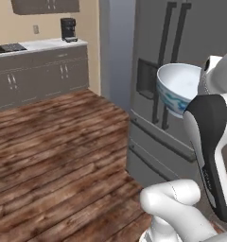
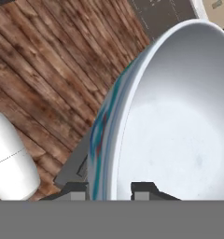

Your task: Move the bowls from the cabinet to the plates on the dining table.

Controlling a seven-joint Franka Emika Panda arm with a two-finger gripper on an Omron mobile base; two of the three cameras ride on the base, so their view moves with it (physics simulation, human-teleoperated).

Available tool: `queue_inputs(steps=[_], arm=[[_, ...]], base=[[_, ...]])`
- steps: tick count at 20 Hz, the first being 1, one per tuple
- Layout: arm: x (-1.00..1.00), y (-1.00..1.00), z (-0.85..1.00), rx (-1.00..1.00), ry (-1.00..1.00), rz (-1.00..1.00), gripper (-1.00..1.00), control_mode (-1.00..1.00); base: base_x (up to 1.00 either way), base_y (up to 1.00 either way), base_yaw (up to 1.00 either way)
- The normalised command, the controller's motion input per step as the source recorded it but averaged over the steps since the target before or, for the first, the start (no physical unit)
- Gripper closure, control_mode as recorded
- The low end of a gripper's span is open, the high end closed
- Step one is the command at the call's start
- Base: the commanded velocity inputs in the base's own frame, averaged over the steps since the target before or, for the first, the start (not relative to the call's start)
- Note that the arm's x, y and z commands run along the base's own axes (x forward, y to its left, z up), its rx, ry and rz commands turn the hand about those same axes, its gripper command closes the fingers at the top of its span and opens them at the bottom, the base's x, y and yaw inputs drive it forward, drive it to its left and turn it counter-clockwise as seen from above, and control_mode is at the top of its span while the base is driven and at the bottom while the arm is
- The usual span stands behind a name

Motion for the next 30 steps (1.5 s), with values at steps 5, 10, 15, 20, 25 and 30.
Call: queue_inputs(steps=[5, 10, 15, 20, 25, 30], arm=[[0.00, 0.00, 0.00, 0.00, 0.00, 0.00, 1.00, 1.00], [0.00, 0.00, 0.00, 0.00, 0.00, 0.00, 1.00, 1.00], [0.00, 0.00, 0.00, 0.00, 0.00, 0.00, 1.00, 1.00], [0.00, 0.00, 0.00, 0.00, 0.00, 0.00, 1.00, 1.00], [0.00, 0.00, 0.00, 0.00, 0.00, 0.00, 1.00, 1.00], [0.00, 0.00, 0.00, 0.00, 0.00, 0.00, 1.00, 1.00]], base=[[0.14, 0.31, 0.34], [0.16, 0.33, 0.34], [0.16, 0.34, 0.34], [0.18, 0.36, 0.33], [0.24, 0.38, 0.31], [0.27, 0.37, 0.30]])
